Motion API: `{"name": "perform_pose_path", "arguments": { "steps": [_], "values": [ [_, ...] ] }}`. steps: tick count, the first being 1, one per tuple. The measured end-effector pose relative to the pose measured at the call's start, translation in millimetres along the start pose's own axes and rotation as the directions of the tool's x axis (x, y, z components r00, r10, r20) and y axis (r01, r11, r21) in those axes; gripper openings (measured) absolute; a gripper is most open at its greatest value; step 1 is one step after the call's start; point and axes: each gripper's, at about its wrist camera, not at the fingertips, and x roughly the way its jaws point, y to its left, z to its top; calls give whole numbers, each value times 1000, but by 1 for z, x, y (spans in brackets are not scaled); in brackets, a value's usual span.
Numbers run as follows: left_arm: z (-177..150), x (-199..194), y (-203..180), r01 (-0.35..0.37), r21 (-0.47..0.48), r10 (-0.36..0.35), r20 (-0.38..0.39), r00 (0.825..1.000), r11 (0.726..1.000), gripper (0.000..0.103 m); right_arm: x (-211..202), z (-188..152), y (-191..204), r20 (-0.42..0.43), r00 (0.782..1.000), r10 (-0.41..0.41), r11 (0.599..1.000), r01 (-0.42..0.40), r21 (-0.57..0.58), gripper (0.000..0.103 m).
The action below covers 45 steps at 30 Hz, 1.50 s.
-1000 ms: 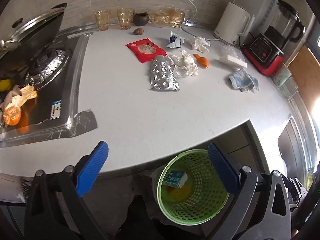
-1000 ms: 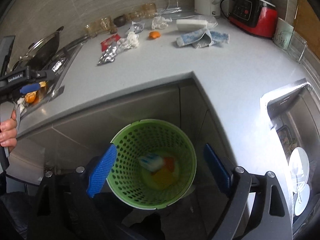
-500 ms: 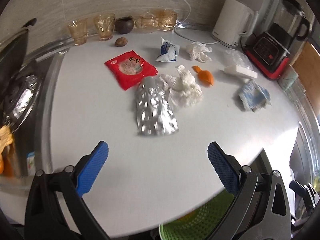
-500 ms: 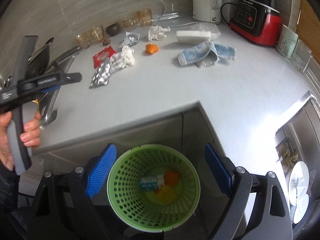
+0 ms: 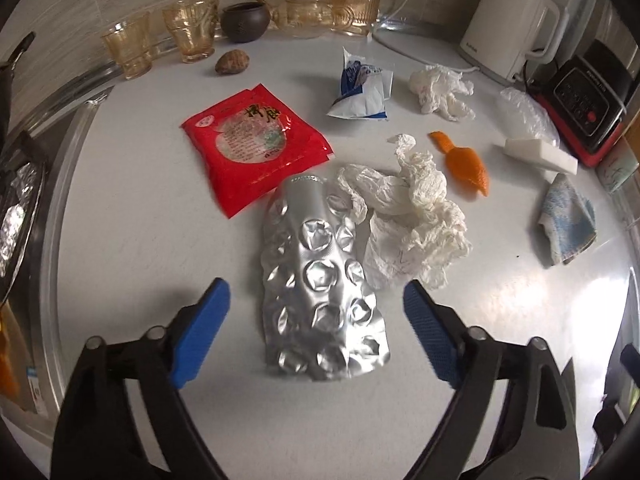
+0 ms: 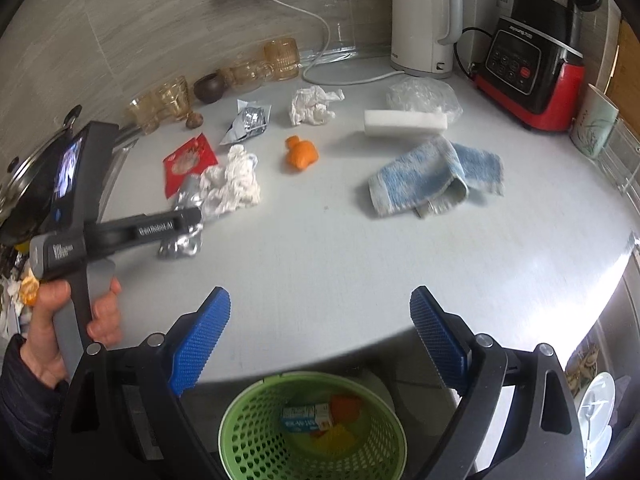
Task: Collect trash
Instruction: 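Grasp the silver blister pack with the left tool while the right tool grasps crumpled white tissue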
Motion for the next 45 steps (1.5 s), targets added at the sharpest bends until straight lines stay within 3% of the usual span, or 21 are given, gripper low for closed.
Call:
{"name": "perform_pose_path", "arguments": {
  "steps": [5,10,20,26,29,32,34,35,45],
  "values": [
    [3,13,1,6,26,-5,-37,999,1000,72,12,15,2,2,1000,-2,1000,2,8,91],
    [3,13,-1,6,81,-4,-23,1000,997,63,25,30,5,6,1000,-4,1000,4,8,91],
    [-4,8,4,64,151,-62,-14,998,987,60,83,76,38,-18,996,90,995,-90,-30,91],
    [-5,7,7,84,168,-83,-10,996,982,60,131,98,69,-64,995,83,993,-88,-84,89],
    [-6,6,8,94,173,-94,-9,996,980,59,151,101,76,-102,991,81,992,-90,-85,79],
    [-6,5,10,111,170,-111,-9,994,979,58,163,100,78,-133,988,83,992,-94,-85,62],
    [-6,5,12,120,163,-120,-10,993,979,56,163,98,77,-131,988,80,992,-92,-86,34],
    [-6,5,13,126,158,-126,-11,992,979,55,163,98,77,-135,987,89,991,-101,-84,29],
    [-6,-11,16,115,174,-123,33,992,978,52,121,88,51,-79,994,70,996,-74,-43,24]
  ]
}}
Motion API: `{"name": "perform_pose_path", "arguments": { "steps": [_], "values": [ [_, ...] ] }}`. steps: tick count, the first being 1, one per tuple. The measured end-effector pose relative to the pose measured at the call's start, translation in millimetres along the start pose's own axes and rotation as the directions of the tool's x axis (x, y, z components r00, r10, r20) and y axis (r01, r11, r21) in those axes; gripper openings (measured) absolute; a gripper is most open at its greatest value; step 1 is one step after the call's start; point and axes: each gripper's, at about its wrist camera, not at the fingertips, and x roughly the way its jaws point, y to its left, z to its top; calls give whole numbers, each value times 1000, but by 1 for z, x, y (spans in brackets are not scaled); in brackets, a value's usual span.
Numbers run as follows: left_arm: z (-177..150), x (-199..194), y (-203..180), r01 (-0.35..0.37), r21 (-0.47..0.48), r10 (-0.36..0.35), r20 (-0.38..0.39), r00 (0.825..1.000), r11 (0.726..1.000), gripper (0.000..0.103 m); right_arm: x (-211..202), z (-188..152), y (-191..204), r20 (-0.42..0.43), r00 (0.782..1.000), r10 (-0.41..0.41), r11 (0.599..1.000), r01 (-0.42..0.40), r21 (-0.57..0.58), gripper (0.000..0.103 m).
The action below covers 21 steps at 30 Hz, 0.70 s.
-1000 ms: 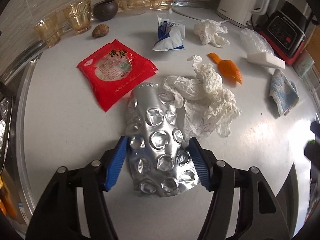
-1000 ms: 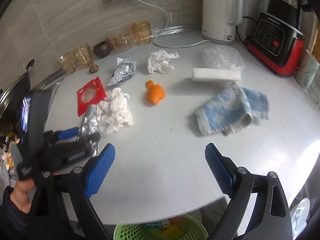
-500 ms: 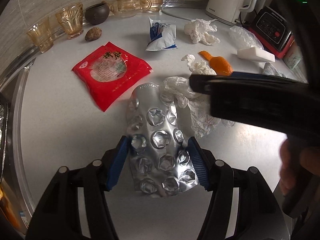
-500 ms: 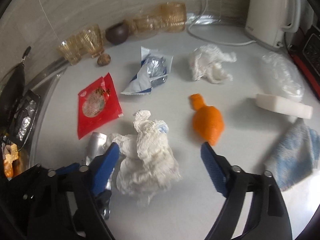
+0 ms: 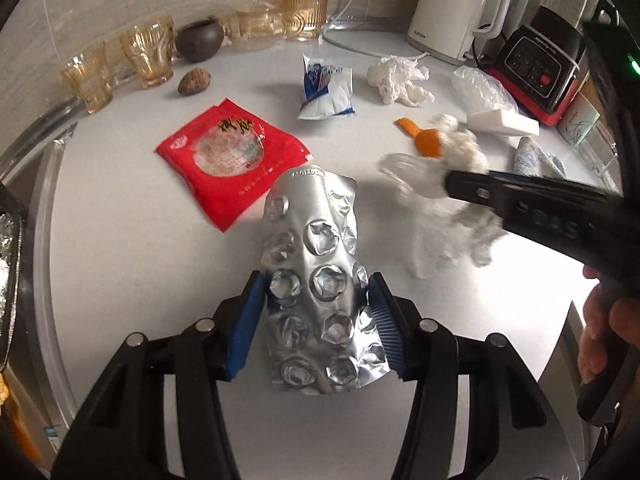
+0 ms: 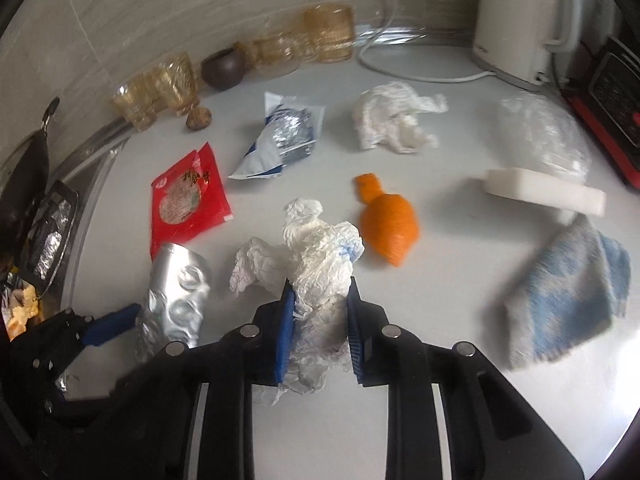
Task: Collect trash
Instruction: 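Grasp the silver blister pack with the left tool while the right tool grasps crumpled white tissue, then carry the blister pack and tissue to the green basket and release both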
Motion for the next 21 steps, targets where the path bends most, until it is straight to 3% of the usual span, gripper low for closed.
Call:
{"name": "perform_pose_path", "arguments": {
  "steps": [6,10,16,21],
  "values": [
    [-6,-34,-12,28,41,-28,19,999,999,52,-59,-35,-18,48,999,-6,999,4,37,24],
    [-27,-62,-37,106,86,-106,-3,994,991,52,-103,-70,-29,63,998,-18,999,15,42,24],
    [-86,-85,-96,218,175,-204,-94,974,960,53,-159,-137,-48,55,998,-43,997,39,74,24],
    [-141,-80,-136,240,205,-203,-186,961,949,53,-187,-188,-65,33,999,-32,993,28,111,24]
  ]
}}
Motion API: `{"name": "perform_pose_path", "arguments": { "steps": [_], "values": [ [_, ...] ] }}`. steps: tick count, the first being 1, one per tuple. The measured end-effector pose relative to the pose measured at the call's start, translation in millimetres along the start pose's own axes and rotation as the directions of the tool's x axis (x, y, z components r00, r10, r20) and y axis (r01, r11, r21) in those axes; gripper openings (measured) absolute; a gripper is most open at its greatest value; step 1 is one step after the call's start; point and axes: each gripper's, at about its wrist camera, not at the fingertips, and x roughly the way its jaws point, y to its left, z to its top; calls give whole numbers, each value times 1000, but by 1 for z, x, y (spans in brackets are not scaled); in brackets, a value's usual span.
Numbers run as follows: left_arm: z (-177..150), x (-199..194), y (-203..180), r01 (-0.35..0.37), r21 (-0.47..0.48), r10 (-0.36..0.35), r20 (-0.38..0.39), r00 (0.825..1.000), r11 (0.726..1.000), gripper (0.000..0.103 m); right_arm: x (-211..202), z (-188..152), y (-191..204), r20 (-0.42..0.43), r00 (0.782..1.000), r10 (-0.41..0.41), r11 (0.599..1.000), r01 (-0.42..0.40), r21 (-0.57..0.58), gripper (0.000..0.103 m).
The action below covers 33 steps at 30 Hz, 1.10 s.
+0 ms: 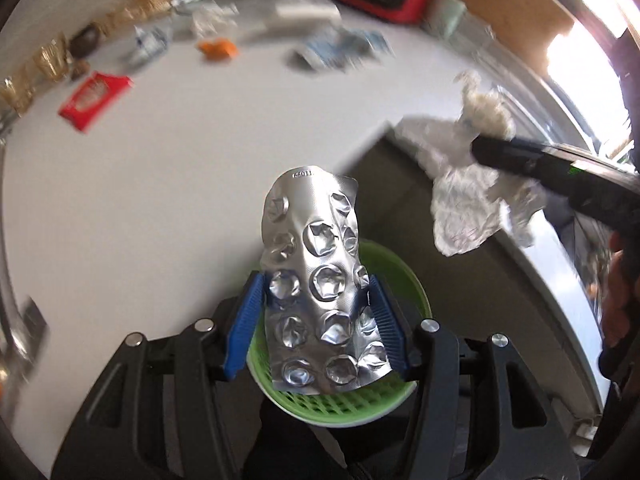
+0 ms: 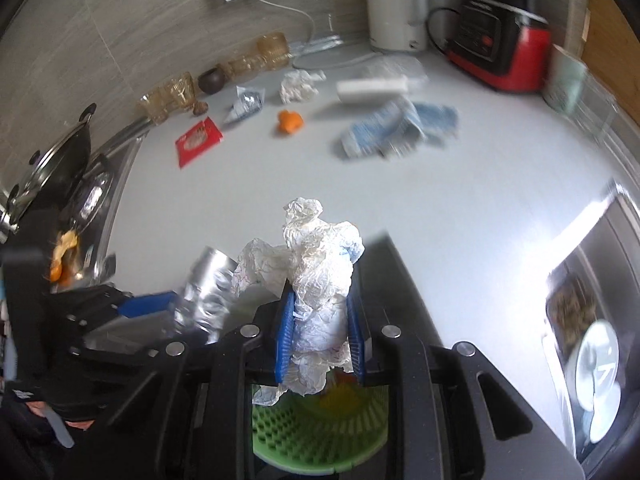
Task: Collect trash
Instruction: 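Carry the blister pack and tissue to the green basket and release both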
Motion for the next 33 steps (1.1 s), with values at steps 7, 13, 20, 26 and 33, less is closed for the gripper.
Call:
{"name": "perform_pose_path", "arguments": {
  "steps": [7,13,20,26,33],
  "values": [
    [-35,42,-26,-5,-52,-1,-120,993,999,54,-23,-36,-16,-15,1000,18,1000,-18,1,24],
    [-48,61,-30,-29,-124,10,-155,988,992,67,-33,-55,-21,-31,999,41,999,-42,-26,24],
    [-52,43,-28,-62,-167,43,-114,992,984,75,-36,-65,-21,-42,997,69,996,-71,-48,24],
    [-43,-12,7,-126,-279,130,-4,992,952,83,-20,-76,-8,-72,992,104,990,-110,-89,24],
    [-34,-67,44,-217,-355,260,77,962,909,89,25,-94,3,-153,982,106,985,-125,-122,24]
  ]
}}
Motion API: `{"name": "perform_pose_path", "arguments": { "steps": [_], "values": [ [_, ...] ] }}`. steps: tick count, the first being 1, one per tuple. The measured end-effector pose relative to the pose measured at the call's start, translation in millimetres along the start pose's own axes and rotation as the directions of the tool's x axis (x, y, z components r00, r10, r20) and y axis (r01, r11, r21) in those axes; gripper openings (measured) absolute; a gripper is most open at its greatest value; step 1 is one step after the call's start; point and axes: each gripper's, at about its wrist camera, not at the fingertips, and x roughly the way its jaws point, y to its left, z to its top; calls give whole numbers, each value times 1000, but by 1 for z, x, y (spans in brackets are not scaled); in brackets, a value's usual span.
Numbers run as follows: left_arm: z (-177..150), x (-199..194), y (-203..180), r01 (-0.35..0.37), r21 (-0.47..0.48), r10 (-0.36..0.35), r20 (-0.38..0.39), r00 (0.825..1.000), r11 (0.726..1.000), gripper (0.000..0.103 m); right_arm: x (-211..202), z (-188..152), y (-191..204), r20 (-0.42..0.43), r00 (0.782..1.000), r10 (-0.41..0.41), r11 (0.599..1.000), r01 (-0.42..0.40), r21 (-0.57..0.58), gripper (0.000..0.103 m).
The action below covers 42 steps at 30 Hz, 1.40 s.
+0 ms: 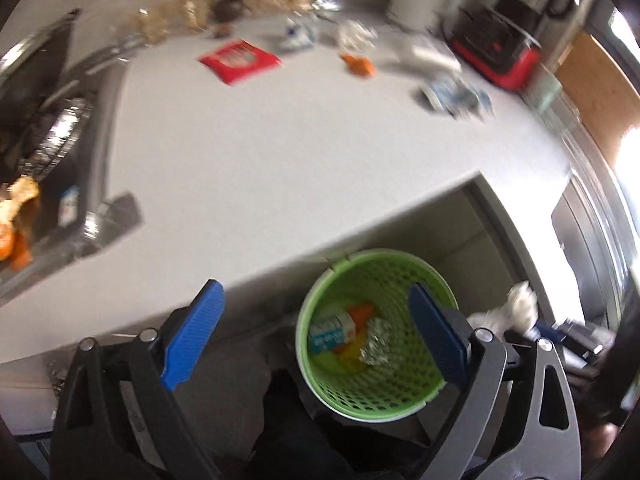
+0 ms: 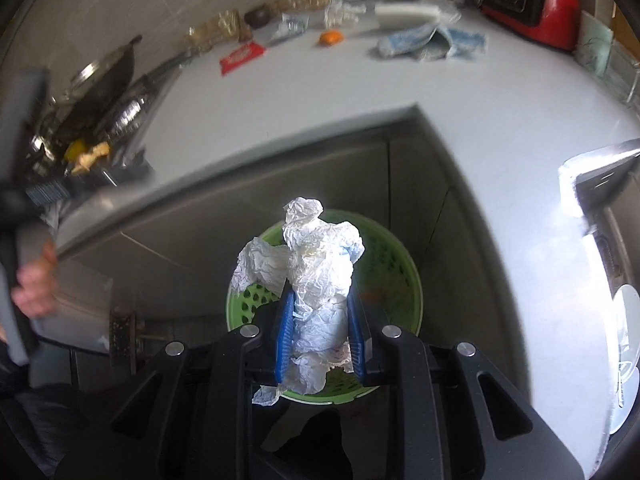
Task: Collect trash
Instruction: 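Carry the blister pack and tissue to the green basket and release both, then grasp the red snack packet with the left tool while the right tool grasps an orange peel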
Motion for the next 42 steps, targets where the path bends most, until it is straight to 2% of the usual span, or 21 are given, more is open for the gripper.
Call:
{"name": "perform_pose_path", "arguments": {
  "steps": [5,8,10,12,15,19,28,34,42],
  "values": [
    [15,-5,20,-25,-31,25,25,999,999,89,33,-6,6,-76,997,-1,999,-2,-44,29],
    [19,-3,27,-36,-37,37,18,999,999,89,50,-9,11,-120,993,-7,997,-2,-75,38],
    [22,-1,34,-40,-38,41,17,999,998,89,55,-11,13,-131,991,-13,997,2,-82,48],
    [25,0,40,-42,-40,43,16,999,998,89,56,-10,13,-131,991,-10,998,1,-66,53],
    [31,2,50,-43,-45,44,18,999,998,89,52,-3,13,-113,993,-13,999,8,-42,54],
    [43,5,63,-45,-51,46,33,998,998,89,40,16,14,-63,998,-17,1000,17,-2,60],
    [100,24,86,-16,-49,19,61,998,999,89,18,99,26,92,993,-67,998,66,15,73],
    [148,45,86,1,-72,5,85,996,997,90,18,166,31,185,975,-121,993,118,31,88],
    [204,93,92,-14,-134,25,80,997,991,91,45,239,24,224,963,-151,988,140,63,91]
  ]
}}
